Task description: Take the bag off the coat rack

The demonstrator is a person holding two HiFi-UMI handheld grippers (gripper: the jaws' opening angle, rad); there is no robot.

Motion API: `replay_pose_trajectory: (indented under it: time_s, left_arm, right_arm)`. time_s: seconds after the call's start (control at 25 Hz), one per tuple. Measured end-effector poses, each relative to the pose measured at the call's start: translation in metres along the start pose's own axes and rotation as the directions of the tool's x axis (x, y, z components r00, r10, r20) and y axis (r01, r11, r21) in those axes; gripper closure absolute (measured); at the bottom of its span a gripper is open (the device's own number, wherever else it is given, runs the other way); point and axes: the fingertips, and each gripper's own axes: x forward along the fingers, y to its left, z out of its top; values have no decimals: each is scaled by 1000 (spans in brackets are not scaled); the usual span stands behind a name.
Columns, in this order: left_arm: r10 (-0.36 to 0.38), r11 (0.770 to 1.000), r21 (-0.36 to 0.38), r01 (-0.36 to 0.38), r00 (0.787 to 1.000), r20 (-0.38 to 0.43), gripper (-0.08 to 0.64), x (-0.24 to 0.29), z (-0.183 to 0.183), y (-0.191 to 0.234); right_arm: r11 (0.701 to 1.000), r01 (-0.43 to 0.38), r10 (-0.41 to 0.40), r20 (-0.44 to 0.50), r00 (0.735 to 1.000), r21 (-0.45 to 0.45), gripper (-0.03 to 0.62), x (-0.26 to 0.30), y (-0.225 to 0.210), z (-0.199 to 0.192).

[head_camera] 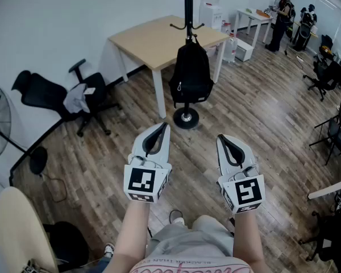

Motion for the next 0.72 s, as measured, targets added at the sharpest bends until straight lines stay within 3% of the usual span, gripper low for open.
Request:
replay_pose_trajectory:
  time_s: [0.16, 0.48, 0.72]
  left_arm:
    - [8, 1000, 11, -8, 1000, 18, 544, 9, 4, 13]
    - [18, 1000, -2, -18, 1000, -4, 545, 49, -10, 27]
    - [46, 999, 1, -46, 998, -31, 545, 102, -27, 45]
  right_arm:
    - [1000, -1, 1, 2, 1000, -23, 591, 13, 2, 2]
    - [998, 39, -40, 17, 999, 49, 591, 46, -43, -10]
    - [999, -3, 2, 14, 1000, 53, 591, 96, -80, -27]
